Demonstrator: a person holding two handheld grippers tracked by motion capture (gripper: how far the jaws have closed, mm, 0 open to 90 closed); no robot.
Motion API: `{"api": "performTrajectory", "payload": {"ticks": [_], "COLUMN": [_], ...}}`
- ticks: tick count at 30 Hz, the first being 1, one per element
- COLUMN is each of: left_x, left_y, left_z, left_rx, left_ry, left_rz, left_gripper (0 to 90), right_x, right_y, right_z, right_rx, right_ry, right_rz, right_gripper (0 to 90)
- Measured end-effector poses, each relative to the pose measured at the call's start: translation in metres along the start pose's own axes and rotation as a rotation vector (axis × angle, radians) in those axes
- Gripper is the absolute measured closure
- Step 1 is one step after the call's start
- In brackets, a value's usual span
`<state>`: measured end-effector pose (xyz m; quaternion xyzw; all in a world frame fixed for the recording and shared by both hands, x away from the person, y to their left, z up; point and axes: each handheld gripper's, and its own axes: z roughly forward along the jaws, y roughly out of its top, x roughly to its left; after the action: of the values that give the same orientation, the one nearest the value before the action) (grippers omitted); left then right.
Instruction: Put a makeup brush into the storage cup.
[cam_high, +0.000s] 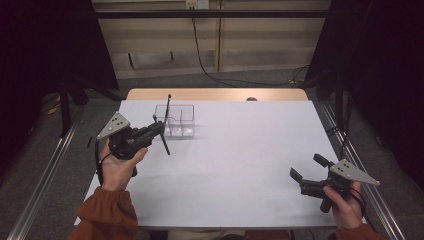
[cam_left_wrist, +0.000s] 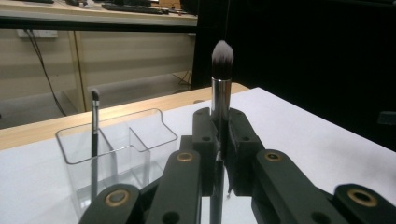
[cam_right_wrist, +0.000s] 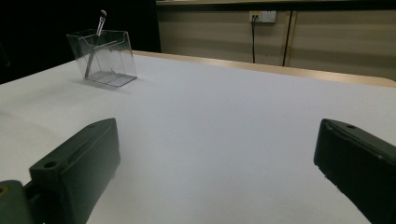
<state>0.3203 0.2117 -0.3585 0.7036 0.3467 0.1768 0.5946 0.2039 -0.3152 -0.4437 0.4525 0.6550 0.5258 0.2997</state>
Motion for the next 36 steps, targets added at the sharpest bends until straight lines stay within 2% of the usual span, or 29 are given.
{"api": "performTrajectory", "payload": {"ticks": [5,8,12,15,20,23,29,36], "left_x": [0.009,0.013,0.018,0.022,0.027,0.030,0.028,0.030], "left_y": [0.003,0.005,0.009,0.012,0.015,0.016,0.022,0.037], "left_z": [-0.002,-0.001,0.001,0.003,0.007,0.011,0.018,0.021], "left_rx": [-0.006,-0.007,-0.002,-0.005,-0.002,-0.006,0.002,-0.017], "left_ry": [0.020,0.033,0.039,0.045,0.051,0.049,0.051,0.052], "left_rz": [-0.010,-0.012,-0.006,-0.013,-0.013,-0.027,0.017,0.021], "left_gripper": [84.1,84.1,84.1,84.1,84.1,84.1,84.1,84.1], "right_x": [0.000,-0.001,-0.001,-0.001,0.000,0.000,0.000,0.001], "right_y": [-0.004,-0.004,-0.004,-0.004,-0.004,-0.004,-0.005,-0.005], "right_z": [-0.001,-0.002,-0.002,-0.002,-0.001,0.000,0.000,0.000], "right_rx": [0.002,-0.003,-0.008,-0.014,0.001,-0.001,0.005,0.003], "right_ry": [0.006,0.009,0.004,0.005,0.014,0.018,0.024,0.026], "right_rz": [-0.016,-0.010,-0.021,-0.012,-0.012,-0.016,-0.029,-0.029], "right_gripper": [0.2,0.1,0.0,0.0,0.0,0.0,0.0,0.0]}}
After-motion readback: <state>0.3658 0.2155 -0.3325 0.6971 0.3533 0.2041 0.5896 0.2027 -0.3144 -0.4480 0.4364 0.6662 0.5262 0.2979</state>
